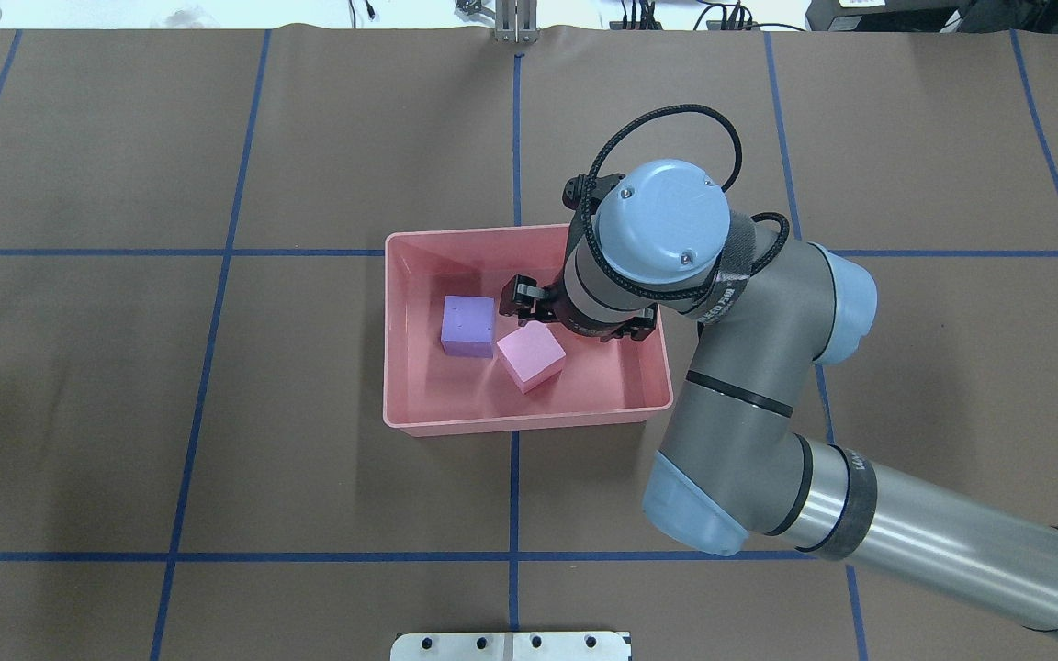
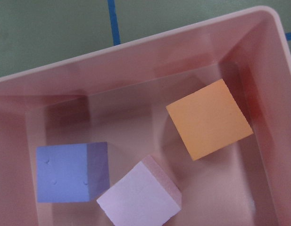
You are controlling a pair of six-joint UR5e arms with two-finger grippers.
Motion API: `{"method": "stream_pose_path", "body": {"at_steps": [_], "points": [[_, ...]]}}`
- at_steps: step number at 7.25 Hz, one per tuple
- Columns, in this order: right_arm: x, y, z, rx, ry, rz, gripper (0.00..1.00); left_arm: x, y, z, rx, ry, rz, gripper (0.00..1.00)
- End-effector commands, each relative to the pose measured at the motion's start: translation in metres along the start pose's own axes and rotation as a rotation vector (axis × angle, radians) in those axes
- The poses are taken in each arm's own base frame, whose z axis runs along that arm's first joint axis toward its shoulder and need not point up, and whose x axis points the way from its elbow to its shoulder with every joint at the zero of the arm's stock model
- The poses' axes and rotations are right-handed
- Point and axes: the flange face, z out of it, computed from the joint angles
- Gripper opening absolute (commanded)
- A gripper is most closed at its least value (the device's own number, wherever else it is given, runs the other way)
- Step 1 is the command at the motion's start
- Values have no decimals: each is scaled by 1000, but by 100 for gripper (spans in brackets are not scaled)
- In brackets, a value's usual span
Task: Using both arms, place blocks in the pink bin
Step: 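Open the right gripper and lift it out of the bin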
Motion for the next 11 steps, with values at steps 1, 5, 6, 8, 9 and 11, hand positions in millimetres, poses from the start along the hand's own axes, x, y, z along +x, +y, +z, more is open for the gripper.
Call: {"method": "stream_pose_path", "body": {"at_steps": [1,5,6,8,9,11], "points": [[-1,-2,-5,5,-8,1,99,-14,6,5,-11,-6,-20,100],[5,-28,-55,51,-75,20,99,-25,14,8,-13,7,-19,99],[15,-53,-78,35,-98,51,99,-22,17,9,-28,19,-11,98],[34,-86,-103,20,-118,92,99,-18,21,11,-53,33,-4,93],[46,-89,-105,19,-113,101,99,-15,25,15,-65,28,8,87],[75,-109,-120,1,-115,139,99,-12,26,16,-72,32,0,26]]}}
